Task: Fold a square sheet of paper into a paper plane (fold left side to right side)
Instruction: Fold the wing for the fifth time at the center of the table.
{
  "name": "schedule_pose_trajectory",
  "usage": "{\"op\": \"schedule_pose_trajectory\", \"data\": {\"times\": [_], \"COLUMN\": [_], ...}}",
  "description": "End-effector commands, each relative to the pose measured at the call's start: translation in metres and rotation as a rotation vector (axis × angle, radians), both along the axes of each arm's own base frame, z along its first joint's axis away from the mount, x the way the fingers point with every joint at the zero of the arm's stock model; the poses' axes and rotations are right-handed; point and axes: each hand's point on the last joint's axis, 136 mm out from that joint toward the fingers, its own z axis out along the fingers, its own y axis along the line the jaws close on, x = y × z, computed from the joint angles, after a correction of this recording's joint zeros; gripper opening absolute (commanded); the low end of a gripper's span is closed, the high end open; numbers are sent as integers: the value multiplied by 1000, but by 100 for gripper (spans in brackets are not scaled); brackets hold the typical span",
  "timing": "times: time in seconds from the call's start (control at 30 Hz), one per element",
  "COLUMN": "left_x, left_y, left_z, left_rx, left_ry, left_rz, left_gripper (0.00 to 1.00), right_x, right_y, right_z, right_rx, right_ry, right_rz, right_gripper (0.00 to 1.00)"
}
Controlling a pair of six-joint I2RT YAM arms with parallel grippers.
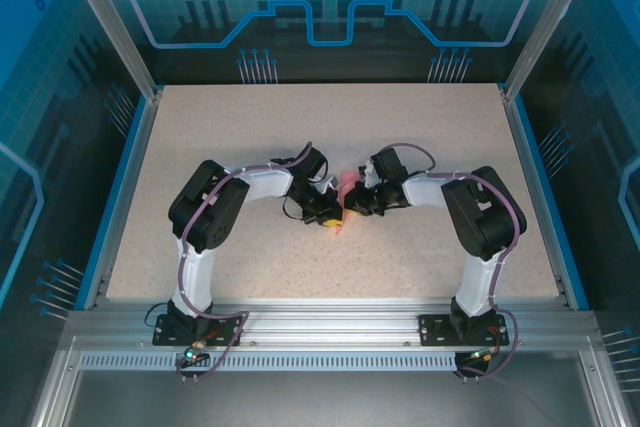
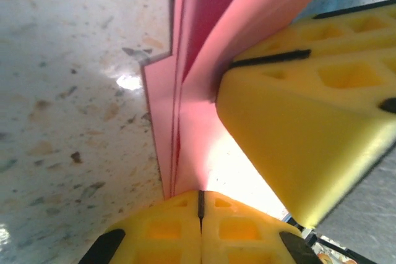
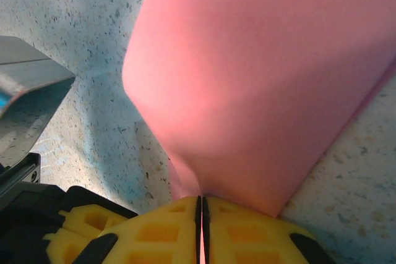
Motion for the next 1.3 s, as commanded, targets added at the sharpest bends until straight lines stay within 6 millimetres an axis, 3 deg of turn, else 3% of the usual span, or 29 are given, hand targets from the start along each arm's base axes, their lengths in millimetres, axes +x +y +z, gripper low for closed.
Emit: {"op": "schedule_pose_trajectory", "data": {"times": [0.0,0.33,1.27], "left_x": [-12,-18,-24], "left_y": [11,17,26], "left_z": [-19,-34,-46], "left_rx": [78,123,173], "left_ry": [58,92,118], "left_rz": [-15,-17,-16], "left_gripper": [5,3,0], "right_x": [3,11,70], "right_y": [-7,-8,-47], "right_z": [-8,-7,-3], "right_rx": [-41,-41,-85], "right_ry": [25,24,-25], "right_rz": [-13,-16,-60], "right_gripper": [12,12,12]}}
